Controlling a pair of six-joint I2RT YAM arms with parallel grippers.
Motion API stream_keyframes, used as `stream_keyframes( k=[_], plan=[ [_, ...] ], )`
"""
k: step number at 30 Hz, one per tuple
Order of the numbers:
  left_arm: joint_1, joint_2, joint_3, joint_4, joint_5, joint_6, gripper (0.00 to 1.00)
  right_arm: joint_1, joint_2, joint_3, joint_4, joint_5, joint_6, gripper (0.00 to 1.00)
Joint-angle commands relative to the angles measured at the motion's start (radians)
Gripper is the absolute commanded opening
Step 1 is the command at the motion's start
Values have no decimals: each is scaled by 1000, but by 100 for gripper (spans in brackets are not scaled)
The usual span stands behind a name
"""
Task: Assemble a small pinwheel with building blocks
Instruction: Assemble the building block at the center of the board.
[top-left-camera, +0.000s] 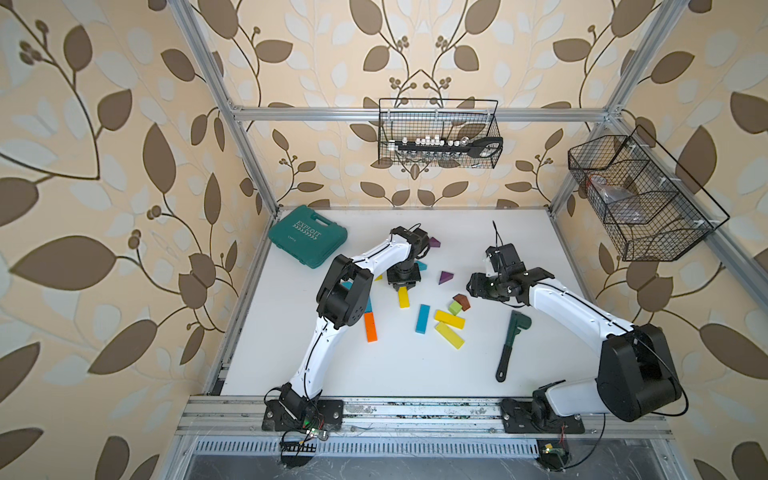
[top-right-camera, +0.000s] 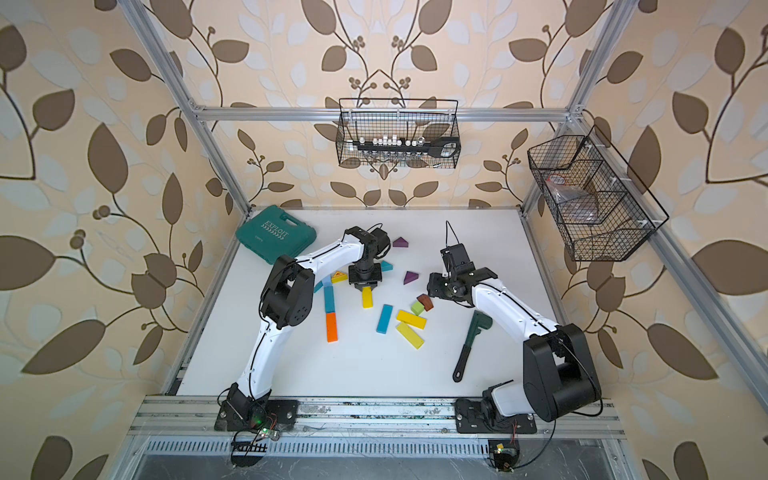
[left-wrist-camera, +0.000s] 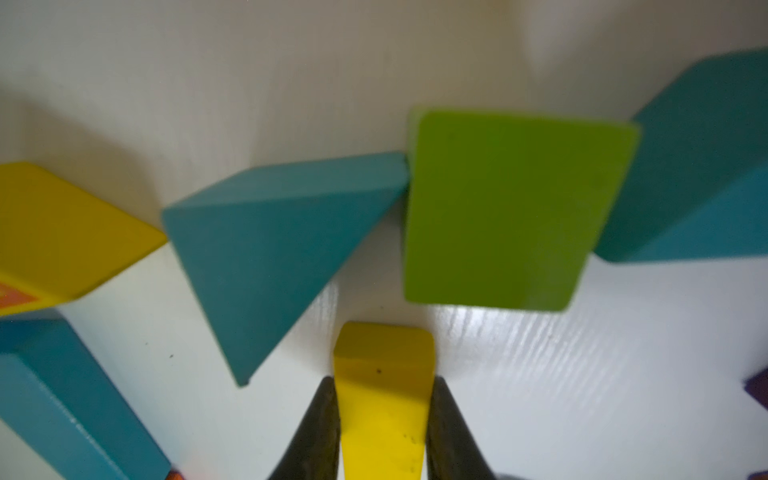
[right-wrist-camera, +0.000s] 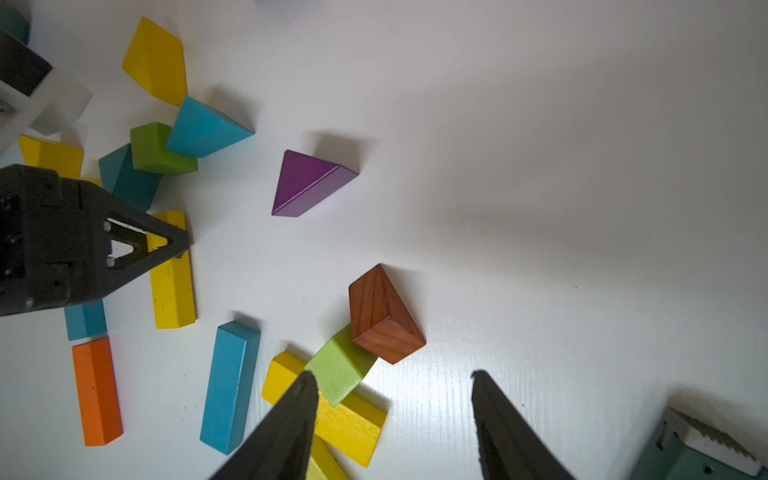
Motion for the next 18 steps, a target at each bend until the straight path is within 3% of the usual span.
stream_keyframes(
  k=[1, 9, 18],
  plan=[
    [-5, 20, 35, -30, 17, 25, 22, -7, 7, -10, 7, -11, -16, 60],
    [-3, 56, 109, -43, 12, 52, 30, -11, 17, -20, 19, -21, -13, 60],
    [-2, 80, 142, -46, 16, 57, 29, -13, 15, -19, 18, -22, -12, 60]
  ],
)
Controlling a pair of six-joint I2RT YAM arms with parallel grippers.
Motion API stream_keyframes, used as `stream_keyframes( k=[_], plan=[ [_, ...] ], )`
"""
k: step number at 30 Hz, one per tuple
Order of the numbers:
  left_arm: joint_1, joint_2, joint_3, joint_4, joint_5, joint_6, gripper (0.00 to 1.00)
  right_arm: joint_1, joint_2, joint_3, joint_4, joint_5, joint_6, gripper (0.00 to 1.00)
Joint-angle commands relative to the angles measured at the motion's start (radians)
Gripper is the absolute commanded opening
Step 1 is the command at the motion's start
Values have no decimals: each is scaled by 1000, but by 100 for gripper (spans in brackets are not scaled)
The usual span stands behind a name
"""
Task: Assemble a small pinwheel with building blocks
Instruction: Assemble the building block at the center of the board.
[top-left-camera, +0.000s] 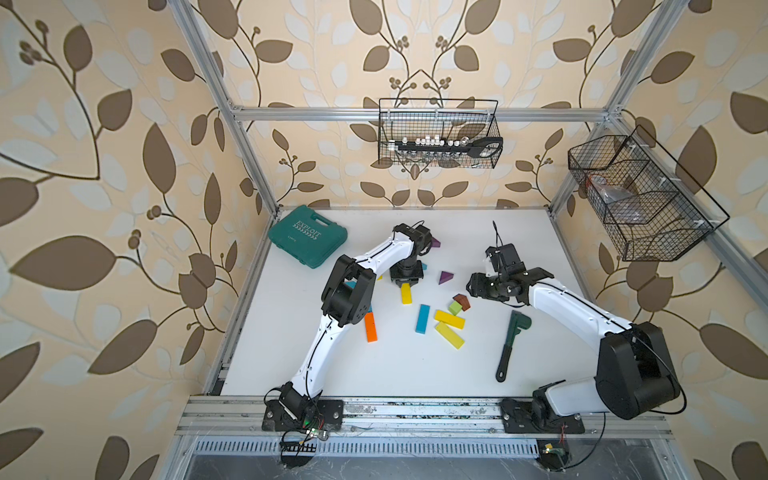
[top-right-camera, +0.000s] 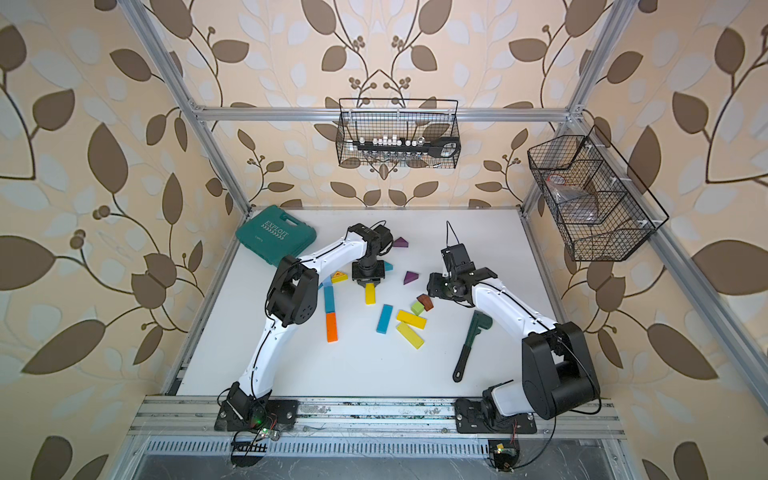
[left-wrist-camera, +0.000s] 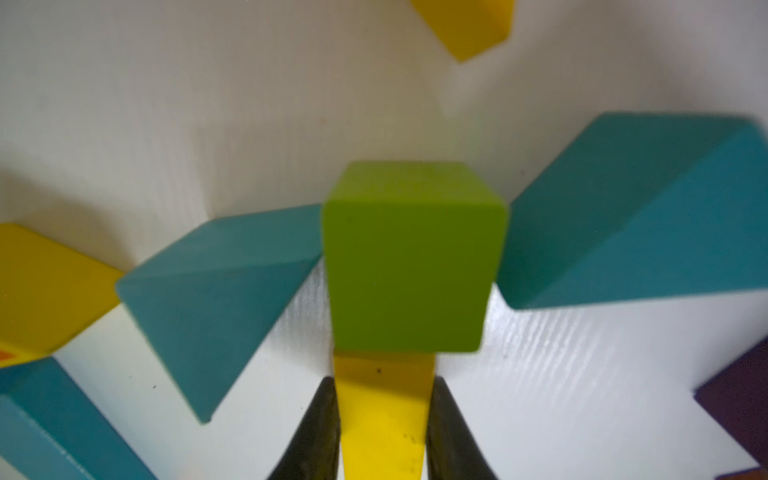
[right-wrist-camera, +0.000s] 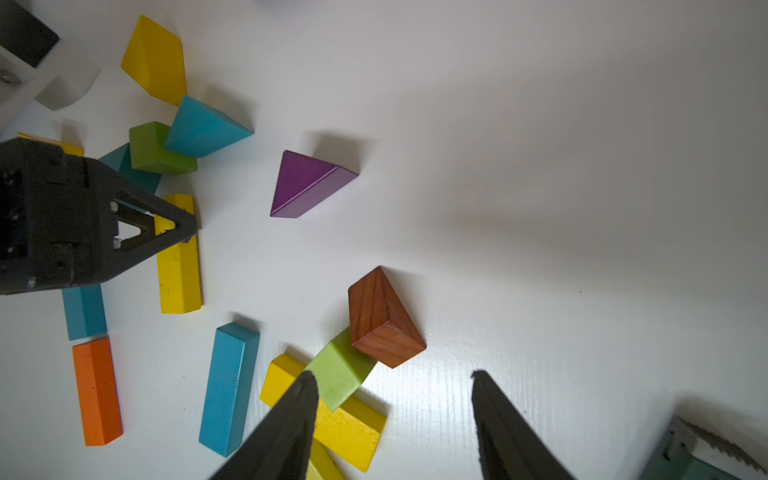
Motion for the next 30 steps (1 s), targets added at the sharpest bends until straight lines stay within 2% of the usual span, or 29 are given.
stream_keyframes(
  k=[1, 4, 8, 12, 21, 30],
  plan=[
    [-2, 21, 30, -13, 14, 17, 30, -4, 4, -16, 4, -8, -9, 60],
    [-2, 23, 27, -15, 17, 19, 32, -6, 2, -15, 2, -7, -8, 60],
    [-2, 17, 23, -7, 23, 20, 41, -7, -3, -17, 1, -12, -8, 60],
    [-2, -3, -4, 5, 24, 12, 44, -6, -21, -14, -18, -18, -11, 60],
    [-2, -75, -86, 83, 68, -1, 41, -5, -124, -54, -62, -5, 12, 60],
    [0, -56, -88, 87, 80, -5, 38, -4, -169, -69, -90, 3, 23, 61]
  ],
)
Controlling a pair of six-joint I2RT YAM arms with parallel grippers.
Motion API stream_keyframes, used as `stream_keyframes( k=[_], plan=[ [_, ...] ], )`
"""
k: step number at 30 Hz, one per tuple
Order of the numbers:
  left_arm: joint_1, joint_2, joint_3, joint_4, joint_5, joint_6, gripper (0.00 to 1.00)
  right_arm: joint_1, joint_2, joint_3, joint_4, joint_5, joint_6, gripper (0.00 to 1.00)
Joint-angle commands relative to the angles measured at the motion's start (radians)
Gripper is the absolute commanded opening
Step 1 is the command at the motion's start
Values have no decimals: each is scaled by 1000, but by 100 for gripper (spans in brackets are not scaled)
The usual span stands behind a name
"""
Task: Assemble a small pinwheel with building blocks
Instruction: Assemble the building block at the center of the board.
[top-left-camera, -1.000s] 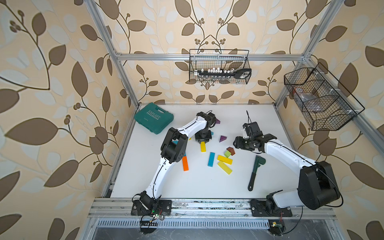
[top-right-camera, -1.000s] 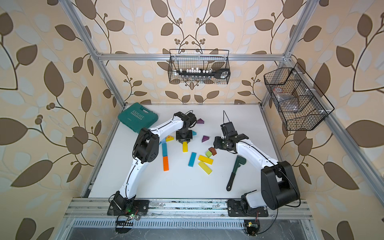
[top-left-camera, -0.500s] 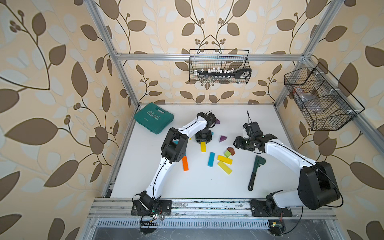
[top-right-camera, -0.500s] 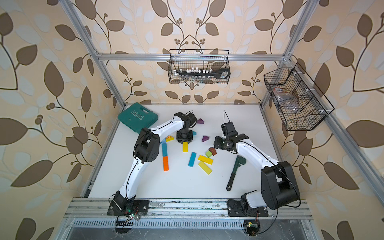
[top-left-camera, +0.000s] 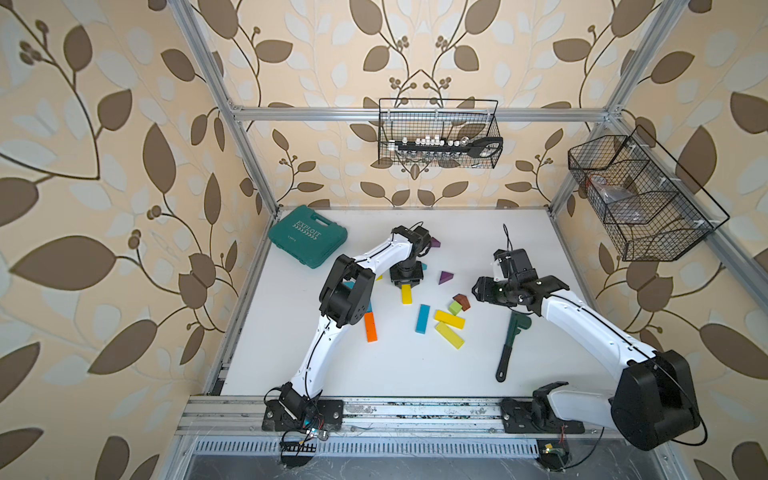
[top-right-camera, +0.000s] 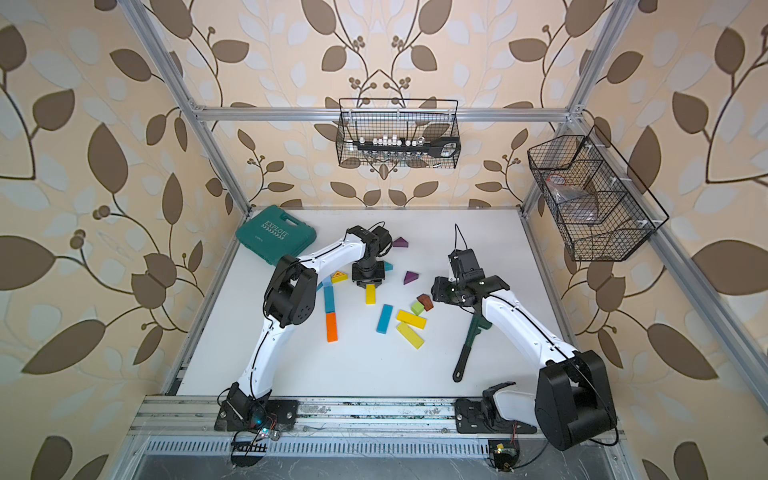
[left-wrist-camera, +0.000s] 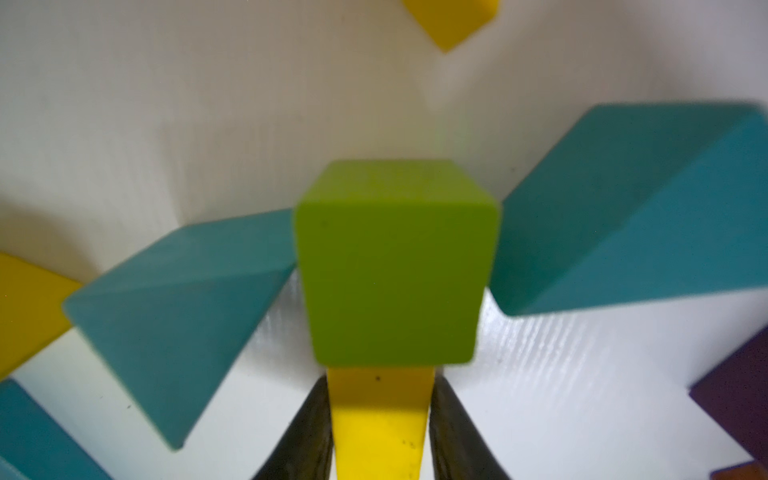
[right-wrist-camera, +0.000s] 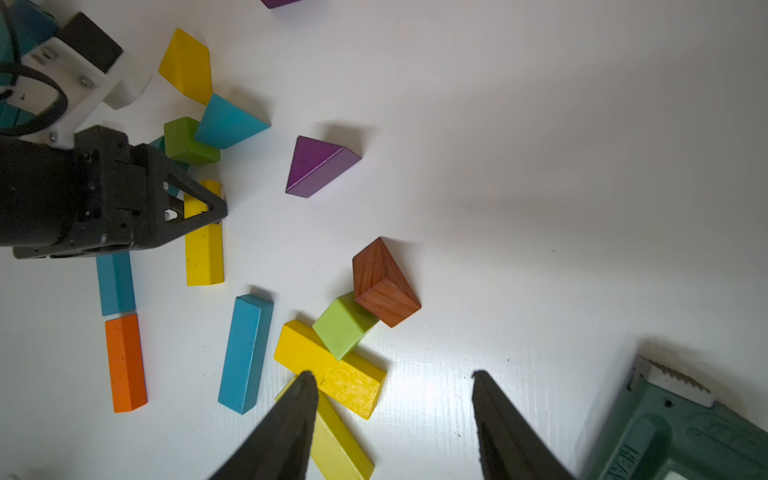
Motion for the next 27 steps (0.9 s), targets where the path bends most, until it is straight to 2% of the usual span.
stream_keyframes(
  k=[1, 6, 10, 13, 16, 18, 23, 27],
  plan=[
    [-2, -34, -23, 23, 57, -13, 37, 1, -19, -14, -26, 6, 11, 60],
    [-1, -45, -29, 46, 65, -15, 32, 13, -30, -14, -32, 4, 18, 61],
    [2, -36, -27, 50, 66, -15, 31, 19, -38, -21, -30, 5, 23, 61],
    [3, -23, -6, 39, 63, -9, 32, 21, -38, -25, -27, 5, 25, 61],
    [7, -18, 4, 29, 64, -10, 41, 20, -30, -25, -24, 2, 23, 61],
    [10, -21, 5, 23, 63, -10, 38, 21, -26, -24, -23, -2, 22, 61],
    [12, -49, 5, 6, 58, -11, 39, 37, -36, -16, -37, 5, 26, 61],
    [9, -119, -24, -2, 58, -13, 40, 119, -46, -12, -51, 37, 59, 61]
  ],
)
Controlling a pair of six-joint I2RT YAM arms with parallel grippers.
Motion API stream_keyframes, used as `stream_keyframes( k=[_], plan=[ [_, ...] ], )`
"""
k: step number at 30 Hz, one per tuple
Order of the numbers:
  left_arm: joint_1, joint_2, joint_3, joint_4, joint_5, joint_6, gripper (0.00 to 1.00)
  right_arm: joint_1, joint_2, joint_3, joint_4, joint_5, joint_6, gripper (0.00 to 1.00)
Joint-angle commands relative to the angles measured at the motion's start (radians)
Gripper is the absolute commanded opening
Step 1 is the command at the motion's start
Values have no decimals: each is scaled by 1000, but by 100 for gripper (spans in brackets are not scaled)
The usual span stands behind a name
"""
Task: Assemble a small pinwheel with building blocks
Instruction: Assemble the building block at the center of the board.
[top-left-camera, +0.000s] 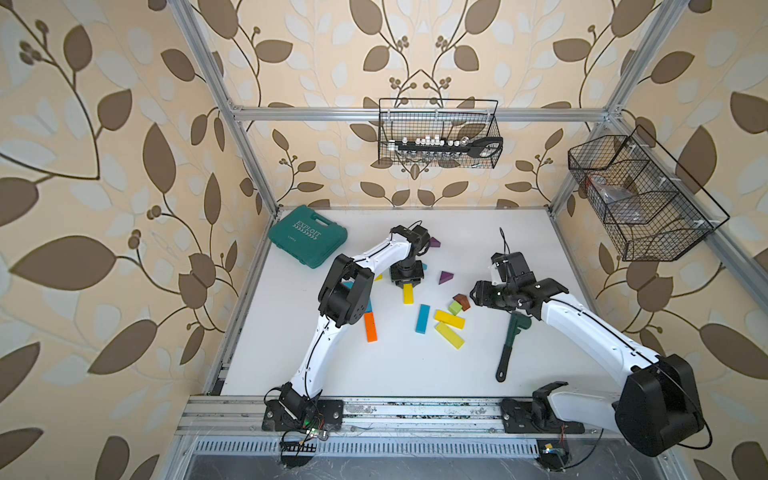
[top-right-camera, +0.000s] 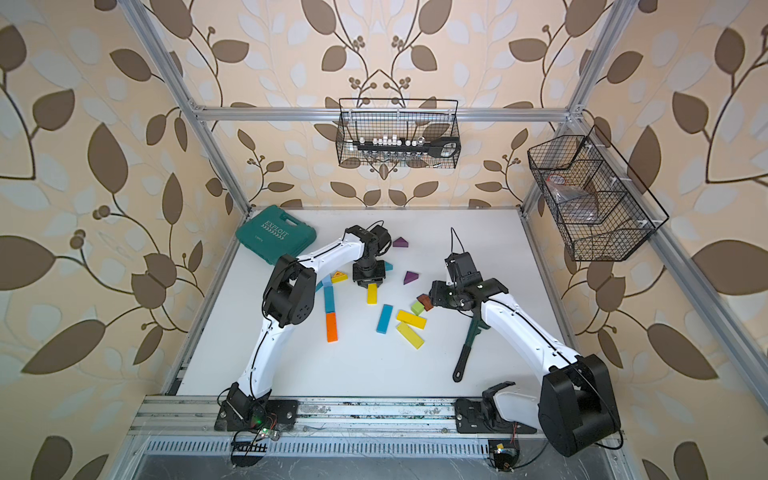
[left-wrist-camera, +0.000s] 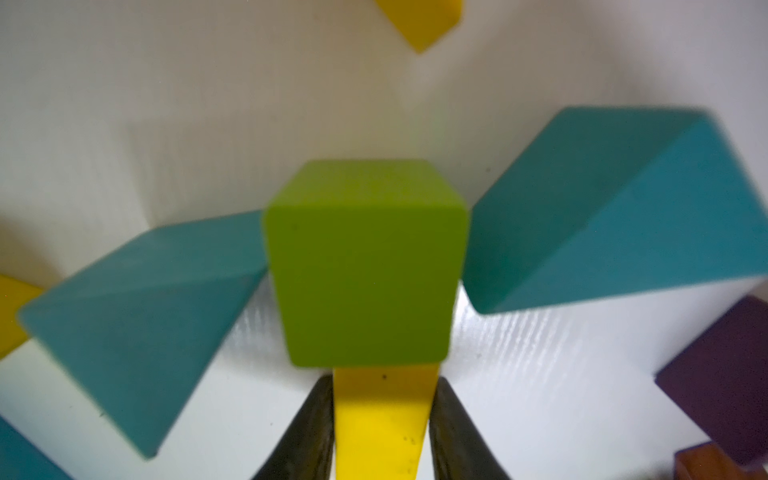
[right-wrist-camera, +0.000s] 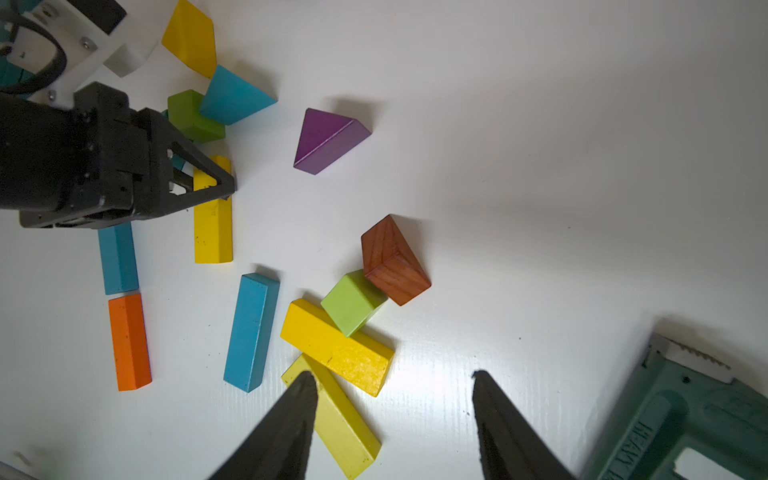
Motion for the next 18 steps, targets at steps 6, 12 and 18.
stream_keyframes(
  k=[6, 12, 18],
  plan=[
    [-1, -316, -172, -4, -9, -10, 55, 272, 26, 20, 2, 105, 143, 60],
    [25, -615, -403, 6, -51, 15, 67, 480, 211, 128, 21, 190, 222, 60],
    [172, -882, -567, -66, -63, 89, 99, 526, 398, 202, 20, 215, 267, 59]
  ],
)
